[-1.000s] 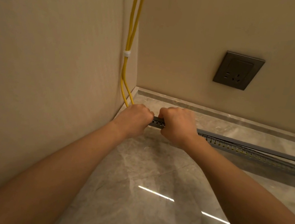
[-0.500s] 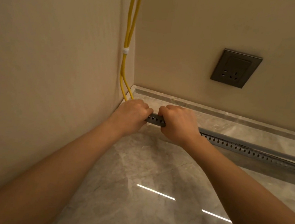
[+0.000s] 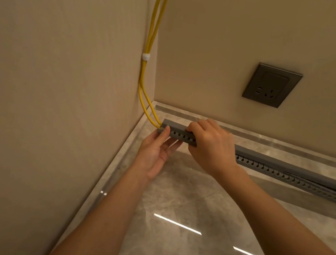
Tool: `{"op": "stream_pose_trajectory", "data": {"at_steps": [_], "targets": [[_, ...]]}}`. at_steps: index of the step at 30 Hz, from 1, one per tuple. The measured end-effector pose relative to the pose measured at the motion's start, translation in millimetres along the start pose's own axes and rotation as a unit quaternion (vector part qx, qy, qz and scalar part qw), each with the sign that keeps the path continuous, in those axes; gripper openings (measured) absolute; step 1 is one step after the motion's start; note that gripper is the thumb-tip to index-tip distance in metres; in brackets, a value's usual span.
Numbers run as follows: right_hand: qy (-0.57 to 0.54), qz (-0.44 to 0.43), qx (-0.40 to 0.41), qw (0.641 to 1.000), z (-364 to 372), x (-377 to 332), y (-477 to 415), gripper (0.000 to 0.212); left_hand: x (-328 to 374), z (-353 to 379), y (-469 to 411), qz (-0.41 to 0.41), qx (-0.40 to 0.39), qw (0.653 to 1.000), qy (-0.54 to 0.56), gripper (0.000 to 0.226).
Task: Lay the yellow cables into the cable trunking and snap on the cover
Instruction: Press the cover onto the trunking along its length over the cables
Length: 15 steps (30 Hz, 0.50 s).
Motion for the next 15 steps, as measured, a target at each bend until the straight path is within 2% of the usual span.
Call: {"op": "stream_pose_trajectory", "data": {"at_steps": [3,5,12,15], "targets": [[-0.065,-0.011,-0.058,0.996,4.7,7.9,-1.4,0.028,-1.4,-0.7,-0.7,-0.009,-0.031,0.999,0.019,0.026],[-0.154,0.019,-0.080,0.985,4.1,18.7,-3.6,0.035,-2.3,-2.5,-1.6,-0.009,-0.045,0.999,0.023,0.027],[-0.288,0.126,-0.125,0.941,11.4,40.1,-10.2,0.038,-0.6,4.8,-3.7,0.023,-0.074,0.997,0.026,0.028],[-0.309,0.133,-0.139,0.931,11.7,43.0,-12.6,0.035,1.9,4.6,-4.3,0.039,-0.081,0.996,0.021,0.028]]}}
Point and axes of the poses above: each hand's wrist, its own y-axis away from the middle knuckle, its own z-axis out of the palm, x = y × z, the point moved 9 cm from there along -y, towards the middle knuckle, and after that the axes turned 5 degrees about -z, right-handed, at the moved point
